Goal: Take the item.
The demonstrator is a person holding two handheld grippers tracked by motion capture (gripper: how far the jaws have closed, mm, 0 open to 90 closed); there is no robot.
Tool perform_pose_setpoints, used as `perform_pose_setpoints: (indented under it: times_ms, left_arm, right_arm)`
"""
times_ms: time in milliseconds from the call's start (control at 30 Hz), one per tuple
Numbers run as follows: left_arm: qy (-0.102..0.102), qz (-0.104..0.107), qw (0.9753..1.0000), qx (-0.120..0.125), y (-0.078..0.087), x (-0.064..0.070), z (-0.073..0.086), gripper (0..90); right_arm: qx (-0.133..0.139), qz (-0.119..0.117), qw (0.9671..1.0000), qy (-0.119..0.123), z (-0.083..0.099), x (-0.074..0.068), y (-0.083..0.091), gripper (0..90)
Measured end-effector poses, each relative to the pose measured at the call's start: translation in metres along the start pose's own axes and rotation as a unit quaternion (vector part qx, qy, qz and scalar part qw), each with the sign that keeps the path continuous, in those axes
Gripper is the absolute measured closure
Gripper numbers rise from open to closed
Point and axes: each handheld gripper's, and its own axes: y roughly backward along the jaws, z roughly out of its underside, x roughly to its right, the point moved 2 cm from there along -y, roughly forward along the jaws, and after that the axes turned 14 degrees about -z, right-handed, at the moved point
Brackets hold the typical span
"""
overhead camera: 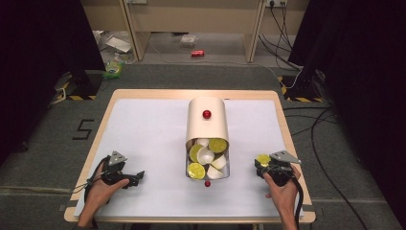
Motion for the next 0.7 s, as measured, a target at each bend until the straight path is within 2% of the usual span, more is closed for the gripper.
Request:
perform_pose_setpoints:
  times_ms: [700]
  left_arm:
    - [0.001,0.0,1.0,0.0,0.0,0.0001,0.0,0.0]
  right_arm:
    - [-0.008,0.001,1.0,-0.006,0.0056,0.0039,-0.0033,38.1]
